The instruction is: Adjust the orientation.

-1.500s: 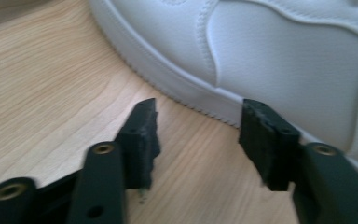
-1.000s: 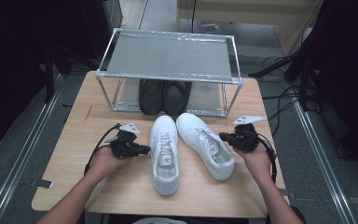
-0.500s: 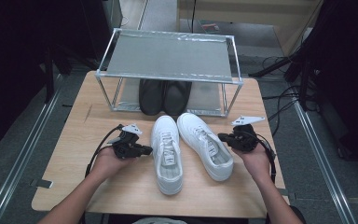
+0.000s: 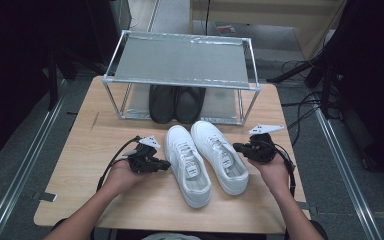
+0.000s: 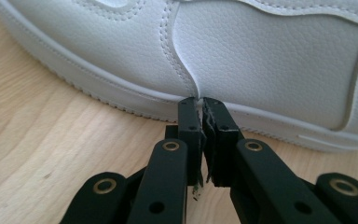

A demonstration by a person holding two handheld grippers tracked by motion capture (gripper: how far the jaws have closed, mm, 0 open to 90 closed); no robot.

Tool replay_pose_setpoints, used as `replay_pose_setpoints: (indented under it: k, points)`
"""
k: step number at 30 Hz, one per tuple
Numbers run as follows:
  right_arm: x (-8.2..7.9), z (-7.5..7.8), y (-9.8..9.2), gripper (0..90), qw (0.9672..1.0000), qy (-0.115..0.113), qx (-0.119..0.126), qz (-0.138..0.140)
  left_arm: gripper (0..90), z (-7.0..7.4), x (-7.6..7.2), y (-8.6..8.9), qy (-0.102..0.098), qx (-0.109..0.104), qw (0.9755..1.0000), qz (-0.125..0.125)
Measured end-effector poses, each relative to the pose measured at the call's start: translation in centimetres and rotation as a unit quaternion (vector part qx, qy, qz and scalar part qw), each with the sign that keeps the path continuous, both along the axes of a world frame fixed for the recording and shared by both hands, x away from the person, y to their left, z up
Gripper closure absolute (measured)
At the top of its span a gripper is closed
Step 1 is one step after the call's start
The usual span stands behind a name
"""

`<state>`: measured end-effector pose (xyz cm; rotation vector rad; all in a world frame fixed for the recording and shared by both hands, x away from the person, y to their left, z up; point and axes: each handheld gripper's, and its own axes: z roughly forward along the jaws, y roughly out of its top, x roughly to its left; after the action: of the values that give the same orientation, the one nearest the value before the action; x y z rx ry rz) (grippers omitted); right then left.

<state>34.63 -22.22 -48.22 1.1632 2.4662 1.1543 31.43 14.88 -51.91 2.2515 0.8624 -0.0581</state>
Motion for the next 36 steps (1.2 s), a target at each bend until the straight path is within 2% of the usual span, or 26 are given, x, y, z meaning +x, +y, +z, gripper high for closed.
replay_pose_setpoints:
  k: [7, 9, 12, 15, 18, 25, 30, 34, 36]
  points:
    - [0.1, -0.1, 0.2, 90.0, 1.0000, 0.005, 0.007, -0.002, 86.3, 0.0, -0.3, -1.2, 0.000, 0.002, 0.9999, -0.016]
    - [0.1, -0.1, 0.4, 90.0, 1.0000, 0.005, 0.005, -0.003, 86.1, 0.1, -0.5, -1.5, -0.006, 0.008, 0.9998, -0.017]
    - [0.1, -0.1, 0.5, 90.0, 1.0000, 0.002, 0.003, -0.003, 86.0, 0.2, -0.5, -1.5, -0.002, 0.009, 0.9998, -0.015]
    - [0.1, 0.0, 0.2, 89.7, 0.9999, 0.003, 0.007, -0.006, 84.9, 0.2, -0.6, -1.6, -0.007, 0.012, 0.9998, -0.013]
    - [0.0, 0.4, 0.0, 89.2, 0.9996, 0.004, 0.026, -0.006, 85.3, 0.1, -0.6, -1.6, -0.005, 0.009, 0.9999, -0.012]
    - [0.3, 0.3, -0.3, 89.2, 0.9996, 0.002, 0.024, -0.015, 87.4, 0.0, -0.8, -2.3, -0.003, 0.002, 0.9996, -0.028]
    - [0.3, 0.6, -0.8, 89.0, 0.9994, 0.000, 0.029, -0.020, 86.7, -0.1, -0.7, -2.3, 0.009, -0.007, 0.9993, -0.034]
    - [-0.5, 1.6, -0.9, 89.4, 0.9987, -0.010, 0.049, -0.013, 84.6, 0.1, -0.7, -2.1, 0.011, -0.017, 0.9988, -0.044]
    - [-1.1, 2.1, -0.9, 90.0, 0.9985, -0.016, 0.053, -0.008, 83.2, 0.5, -0.8, -1.8, 0.004, -0.017, 0.9988, -0.046]
